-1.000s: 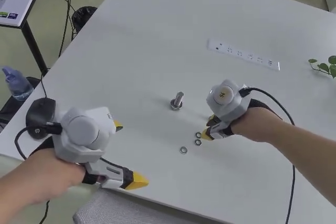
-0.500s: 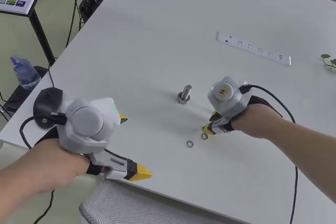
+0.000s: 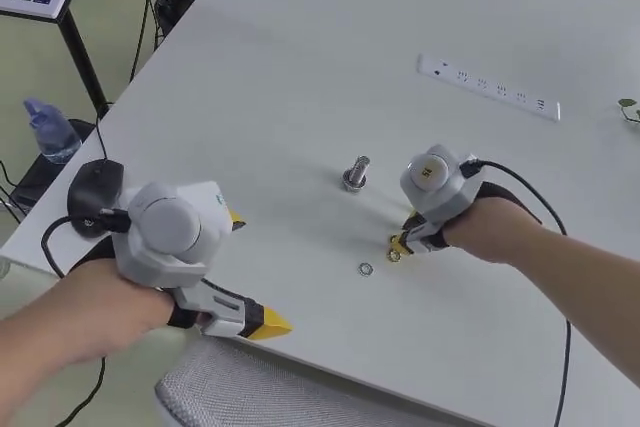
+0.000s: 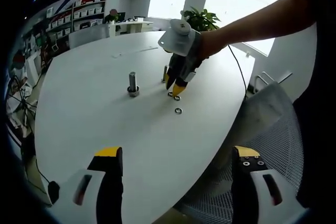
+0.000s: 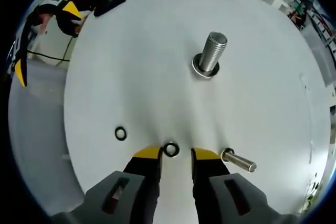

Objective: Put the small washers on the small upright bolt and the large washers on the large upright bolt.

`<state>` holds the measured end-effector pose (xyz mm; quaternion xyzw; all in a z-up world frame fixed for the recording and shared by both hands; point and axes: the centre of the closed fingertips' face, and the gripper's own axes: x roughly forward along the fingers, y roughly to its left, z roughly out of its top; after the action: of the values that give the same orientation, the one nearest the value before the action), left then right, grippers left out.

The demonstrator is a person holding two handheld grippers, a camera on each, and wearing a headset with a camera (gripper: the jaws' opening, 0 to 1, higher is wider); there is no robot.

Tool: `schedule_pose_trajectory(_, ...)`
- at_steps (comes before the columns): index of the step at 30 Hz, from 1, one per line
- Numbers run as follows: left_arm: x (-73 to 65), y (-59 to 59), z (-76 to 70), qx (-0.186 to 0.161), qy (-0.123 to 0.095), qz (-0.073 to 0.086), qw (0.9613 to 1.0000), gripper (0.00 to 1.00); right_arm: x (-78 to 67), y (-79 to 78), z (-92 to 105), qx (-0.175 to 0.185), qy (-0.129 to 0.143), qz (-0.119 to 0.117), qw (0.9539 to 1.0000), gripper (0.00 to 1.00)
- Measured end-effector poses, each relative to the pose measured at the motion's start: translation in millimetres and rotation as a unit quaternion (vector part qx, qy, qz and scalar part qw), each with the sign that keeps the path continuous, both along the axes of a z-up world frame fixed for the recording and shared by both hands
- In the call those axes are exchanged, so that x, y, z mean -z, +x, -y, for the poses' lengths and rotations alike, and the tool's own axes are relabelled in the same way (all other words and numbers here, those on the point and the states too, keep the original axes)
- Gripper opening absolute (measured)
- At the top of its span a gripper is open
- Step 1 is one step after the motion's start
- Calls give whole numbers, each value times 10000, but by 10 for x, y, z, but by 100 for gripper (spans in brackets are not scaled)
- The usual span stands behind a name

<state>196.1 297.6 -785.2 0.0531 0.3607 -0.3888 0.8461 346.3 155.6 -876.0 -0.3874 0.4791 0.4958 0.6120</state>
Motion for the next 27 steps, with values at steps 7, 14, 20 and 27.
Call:
schedule_pose_trajectory(7,-2,-23,0,-16,-6,-4,10000,85,8,2,4,5,-61,33,10000,22)
schedule_pose_trajectory(14,10,-44,-4,-33,-1,-18,10000,85,6,-16,7,21,-115,60,9999,16)
schedule_pose_trajectory(20,9,-41,-20,-37,9,-2,10000,85,1,-4,14,12,-163,80,9998,15)
schedule_pose_trajectory(27,26,-57,-27,-29,26,-17,10000,84,4,4,3,27,-390,6,9992,15)
